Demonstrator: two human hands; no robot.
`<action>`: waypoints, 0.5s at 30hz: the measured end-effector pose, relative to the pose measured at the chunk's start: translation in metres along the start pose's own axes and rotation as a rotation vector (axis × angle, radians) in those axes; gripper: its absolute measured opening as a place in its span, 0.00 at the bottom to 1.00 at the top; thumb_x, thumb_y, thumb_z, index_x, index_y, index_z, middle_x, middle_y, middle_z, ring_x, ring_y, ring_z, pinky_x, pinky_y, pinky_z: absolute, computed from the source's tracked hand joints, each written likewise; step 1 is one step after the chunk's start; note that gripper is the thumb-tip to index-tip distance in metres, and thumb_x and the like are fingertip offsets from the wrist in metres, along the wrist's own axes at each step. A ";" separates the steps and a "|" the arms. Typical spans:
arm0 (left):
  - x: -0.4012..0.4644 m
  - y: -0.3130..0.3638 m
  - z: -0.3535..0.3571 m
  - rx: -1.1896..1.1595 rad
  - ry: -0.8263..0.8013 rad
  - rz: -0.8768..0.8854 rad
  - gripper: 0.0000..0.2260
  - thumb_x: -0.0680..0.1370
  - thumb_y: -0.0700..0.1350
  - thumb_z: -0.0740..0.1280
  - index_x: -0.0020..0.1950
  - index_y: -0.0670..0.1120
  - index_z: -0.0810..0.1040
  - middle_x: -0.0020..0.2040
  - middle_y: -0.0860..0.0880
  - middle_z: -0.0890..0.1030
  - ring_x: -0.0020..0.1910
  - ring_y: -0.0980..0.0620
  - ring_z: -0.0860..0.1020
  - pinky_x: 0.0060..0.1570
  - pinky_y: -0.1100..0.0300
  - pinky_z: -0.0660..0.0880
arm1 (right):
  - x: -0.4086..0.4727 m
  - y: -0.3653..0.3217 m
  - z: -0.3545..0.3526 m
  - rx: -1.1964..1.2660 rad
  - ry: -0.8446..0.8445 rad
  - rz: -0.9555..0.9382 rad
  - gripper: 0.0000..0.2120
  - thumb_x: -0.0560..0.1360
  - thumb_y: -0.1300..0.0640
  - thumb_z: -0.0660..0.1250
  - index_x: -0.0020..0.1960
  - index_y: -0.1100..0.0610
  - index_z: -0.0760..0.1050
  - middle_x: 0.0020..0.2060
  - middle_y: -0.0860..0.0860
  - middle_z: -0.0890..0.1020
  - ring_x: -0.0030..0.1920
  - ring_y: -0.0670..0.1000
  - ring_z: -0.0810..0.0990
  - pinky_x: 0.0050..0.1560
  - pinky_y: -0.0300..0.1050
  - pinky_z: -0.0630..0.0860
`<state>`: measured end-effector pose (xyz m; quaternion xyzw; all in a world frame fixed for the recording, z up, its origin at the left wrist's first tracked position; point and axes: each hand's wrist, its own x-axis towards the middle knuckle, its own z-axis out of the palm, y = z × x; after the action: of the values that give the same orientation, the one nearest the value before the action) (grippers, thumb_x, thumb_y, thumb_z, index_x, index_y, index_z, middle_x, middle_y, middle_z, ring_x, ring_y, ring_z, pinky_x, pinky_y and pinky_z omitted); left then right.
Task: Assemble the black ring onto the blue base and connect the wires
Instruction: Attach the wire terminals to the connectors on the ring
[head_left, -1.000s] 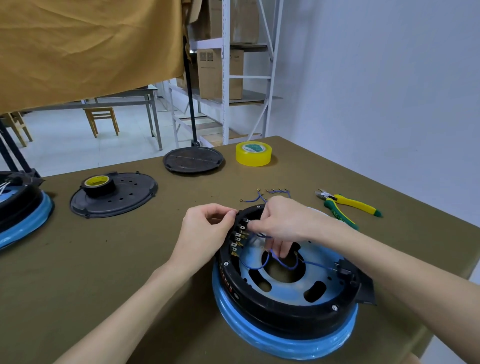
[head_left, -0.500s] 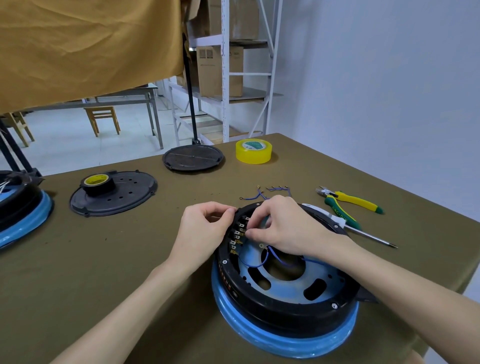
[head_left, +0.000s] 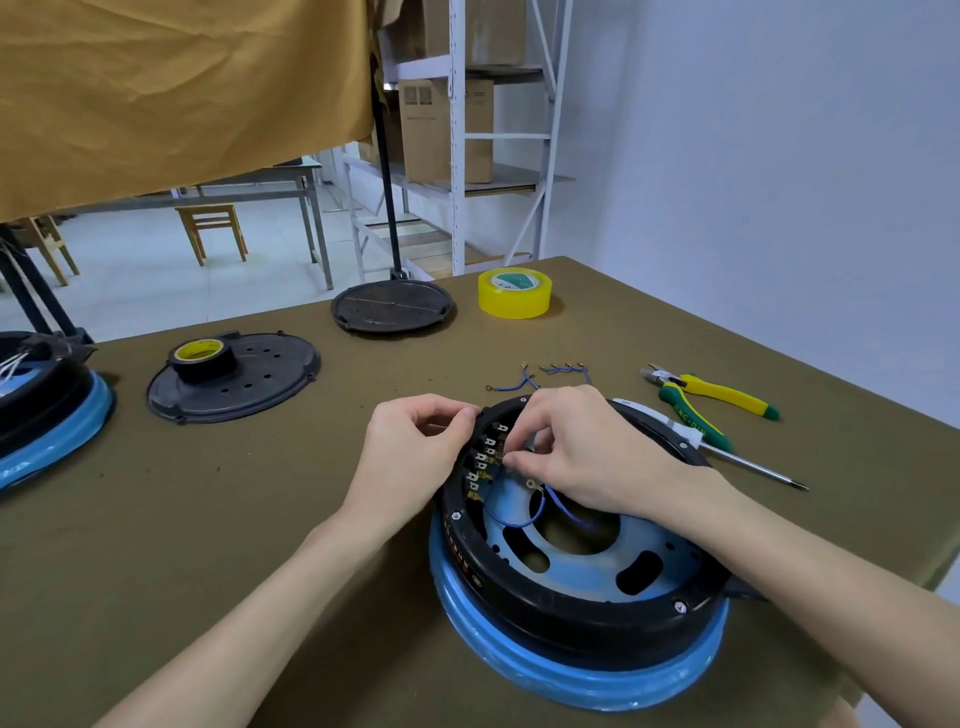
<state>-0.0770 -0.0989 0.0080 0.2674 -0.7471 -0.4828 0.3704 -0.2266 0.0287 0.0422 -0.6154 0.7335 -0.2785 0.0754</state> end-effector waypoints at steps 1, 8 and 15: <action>0.000 0.000 0.000 0.009 0.001 0.003 0.08 0.80 0.42 0.71 0.46 0.52 0.88 0.39 0.57 0.87 0.40 0.60 0.85 0.38 0.69 0.78 | 0.000 0.000 0.000 0.005 -0.006 -0.006 0.05 0.75 0.57 0.75 0.41 0.54 0.87 0.39 0.54 0.85 0.33 0.50 0.80 0.37 0.45 0.76; 0.000 -0.007 0.000 0.076 0.052 -0.012 0.11 0.79 0.49 0.73 0.36 0.52 0.85 0.34 0.54 0.86 0.34 0.58 0.83 0.35 0.62 0.78 | -0.001 0.000 0.002 0.003 0.014 0.001 0.04 0.76 0.56 0.74 0.43 0.53 0.87 0.39 0.54 0.86 0.31 0.52 0.79 0.39 0.48 0.77; -0.002 -0.001 0.000 0.117 0.070 -0.020 0.09 0.78 0.50 0.74 0.38 0.53 0.87 0.34 0.57 0.86 0.35 0.60 0.84 0.37 0.63 0.78 | -0.003 -0.003 0.002 -0.021 0.025 0.000 0.03 0.76 0.56 0.74 0.45 0.52 0.87 0.40 0.49 0.86 0.35 0.46 0.81 0.41 0.40 0.77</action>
<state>-0.0752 -0.0978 0.0063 0.3127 -0.7582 -0.4321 0.3751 -0.2226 0.0310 0.0411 -0.6126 0.7373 -0.2785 0.0600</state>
